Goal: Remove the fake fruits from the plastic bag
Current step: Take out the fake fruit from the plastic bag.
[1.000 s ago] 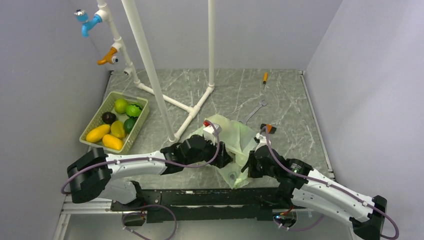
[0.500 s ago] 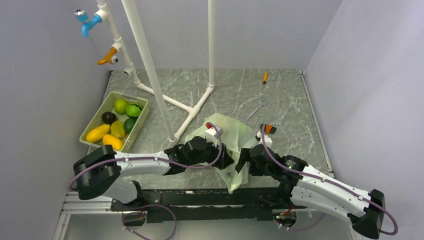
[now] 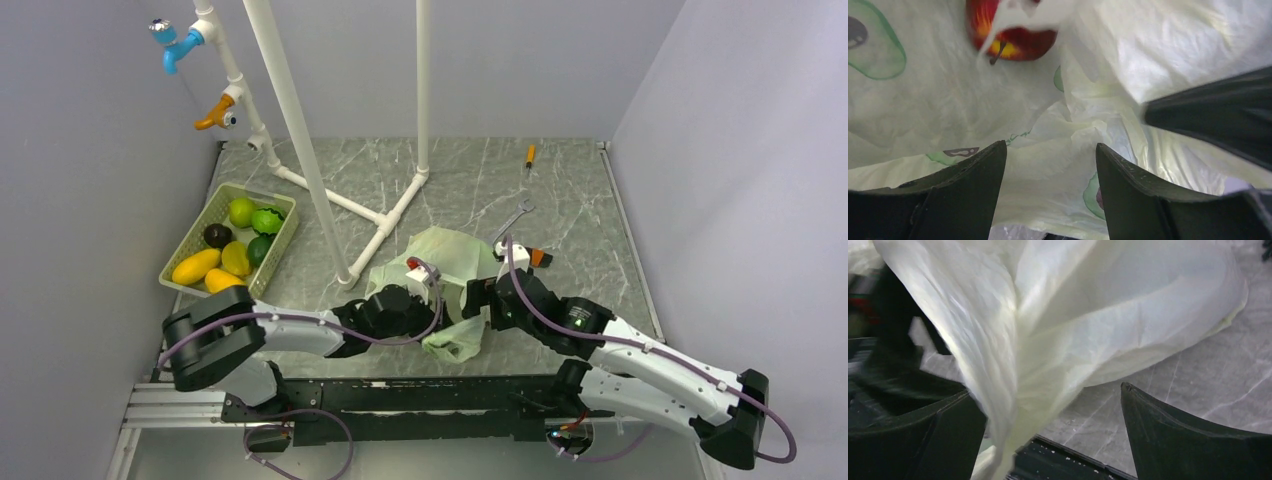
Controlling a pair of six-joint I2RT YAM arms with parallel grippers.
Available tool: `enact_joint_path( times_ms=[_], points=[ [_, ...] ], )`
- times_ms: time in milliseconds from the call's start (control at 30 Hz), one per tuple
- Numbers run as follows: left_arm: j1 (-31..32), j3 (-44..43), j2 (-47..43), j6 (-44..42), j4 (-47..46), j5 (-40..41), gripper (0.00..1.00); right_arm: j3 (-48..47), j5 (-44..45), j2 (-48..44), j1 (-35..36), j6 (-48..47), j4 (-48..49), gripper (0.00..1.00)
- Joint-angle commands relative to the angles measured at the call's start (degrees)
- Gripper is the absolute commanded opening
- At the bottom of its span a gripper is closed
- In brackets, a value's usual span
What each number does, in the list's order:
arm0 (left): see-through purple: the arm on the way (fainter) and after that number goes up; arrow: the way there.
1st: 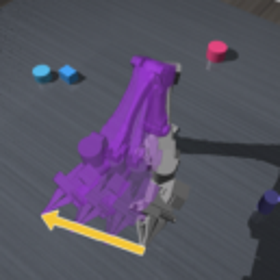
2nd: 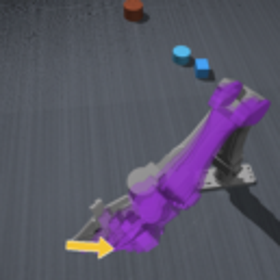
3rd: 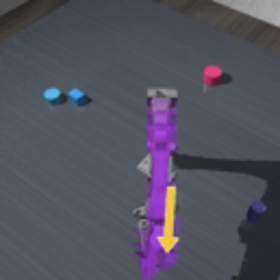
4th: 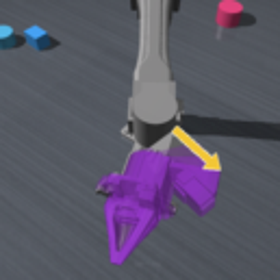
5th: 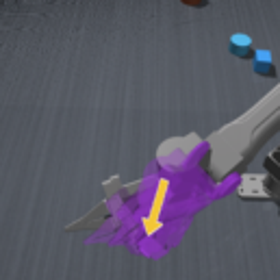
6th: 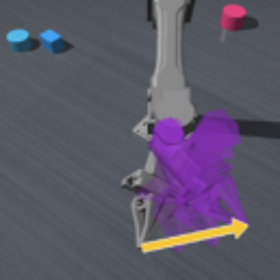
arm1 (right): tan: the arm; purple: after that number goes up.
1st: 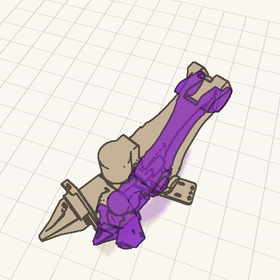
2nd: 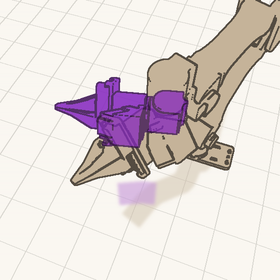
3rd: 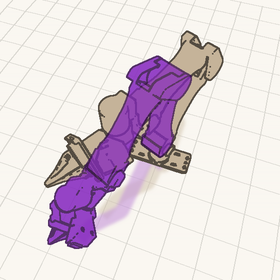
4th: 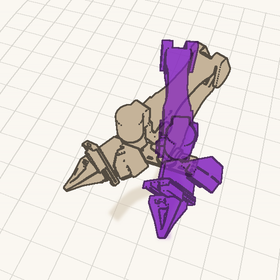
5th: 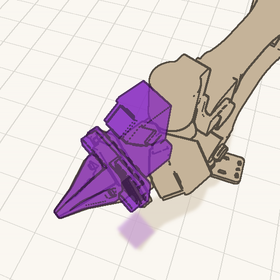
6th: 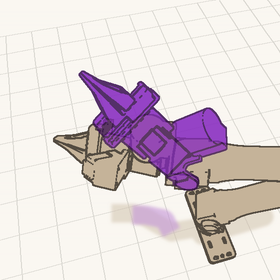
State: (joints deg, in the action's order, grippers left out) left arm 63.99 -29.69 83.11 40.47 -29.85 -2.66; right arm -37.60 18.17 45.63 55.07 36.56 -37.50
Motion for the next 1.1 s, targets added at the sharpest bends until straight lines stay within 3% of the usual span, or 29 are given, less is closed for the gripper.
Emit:
enact_joint_path(
  times_ms=[0, 267, 533, 700, 833, 933, 1067],
  points=[
    [0.67, -0.07, 5.77, 3.82, -9.27, -3.58, 0.71, -5.01, -0.79, -2.01, 0.20, -7.27, 3.99, 0.99],
    [1.58, -0.09, 8.51, 5.65, -10.94, -3.33, 0.70, -5.55, 5.91, 5.28, 0.22, -4.10, 3.81, 0.99],
    [1.67, -0.76, 5.83, 4.51, -6.47, -1.01, 0.73, 1.50, -3.66, 3.08, 0.35, -8.91, 12.51, 0.99],
    [1.68, 0.27, 4.74, 4.72, -6.31, -0.19, 0.74, 0.48, -0.75, 3.41, 0.29, -7.38, 9.21, 0.85],
    [1.68, 0.73, 3.51, 4.43, -5.19, 0.57, 0.74, 1.16, -7.66, -3.84, 0.29, -10.36, 13.71, 0.98],
    [1.66, 1.06, 3.01, 4.37, -5.05, 0.96, 0.74, -0.46, -16.45, -5.09, 0.29, -13.71, 14.65, 0.99],
    [1.67, 1.74, 1.69, 4.11, -4.16, 1.91, 0.74, -1.80, -16.75, -2.38, 0.30, -15.37, 11.97, 0.99]
  ],
)
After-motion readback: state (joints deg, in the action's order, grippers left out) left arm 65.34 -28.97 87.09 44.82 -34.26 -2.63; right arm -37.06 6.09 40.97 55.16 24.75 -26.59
